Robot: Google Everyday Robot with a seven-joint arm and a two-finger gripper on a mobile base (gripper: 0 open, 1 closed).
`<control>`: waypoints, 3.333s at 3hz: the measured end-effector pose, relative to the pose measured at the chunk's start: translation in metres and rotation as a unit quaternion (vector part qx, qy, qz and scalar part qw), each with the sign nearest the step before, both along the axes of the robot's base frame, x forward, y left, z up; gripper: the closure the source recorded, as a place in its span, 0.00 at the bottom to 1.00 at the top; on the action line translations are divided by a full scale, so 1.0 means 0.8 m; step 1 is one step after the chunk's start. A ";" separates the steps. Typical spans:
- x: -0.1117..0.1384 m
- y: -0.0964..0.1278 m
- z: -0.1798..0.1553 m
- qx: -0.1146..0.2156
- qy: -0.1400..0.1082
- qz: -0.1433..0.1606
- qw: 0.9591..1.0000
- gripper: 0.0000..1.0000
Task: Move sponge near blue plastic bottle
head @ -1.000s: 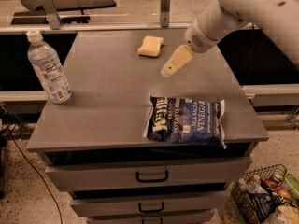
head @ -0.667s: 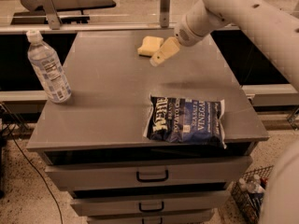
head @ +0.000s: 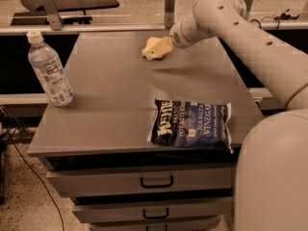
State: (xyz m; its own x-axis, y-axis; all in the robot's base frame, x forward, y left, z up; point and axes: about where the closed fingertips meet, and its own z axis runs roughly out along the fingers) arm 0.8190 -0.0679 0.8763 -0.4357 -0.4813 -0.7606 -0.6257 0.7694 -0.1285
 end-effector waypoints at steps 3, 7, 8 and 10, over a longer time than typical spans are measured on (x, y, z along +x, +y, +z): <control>0.042 0.029 -0.007 0.089 -0.013 0.004 0.996 0.40; -0.029 0.054 0.012 0.079 -0.006 0.083 0.993 1.00; -0.076 0.063 0.063 0.077 -0.035 0.129 0.988 1.00; -0.139 0.105 0.102 0.108 -0.046 0.194 0.974 1.00</control>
Offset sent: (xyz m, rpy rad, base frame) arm 0.0474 0.0255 -0.0021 0.2220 -0.0430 -0.0028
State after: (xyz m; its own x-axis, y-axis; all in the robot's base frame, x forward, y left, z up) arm 0.7074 0.0163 0.9578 -0.1785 -0.4197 -0.8900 -0.8681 0.4929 -0.0583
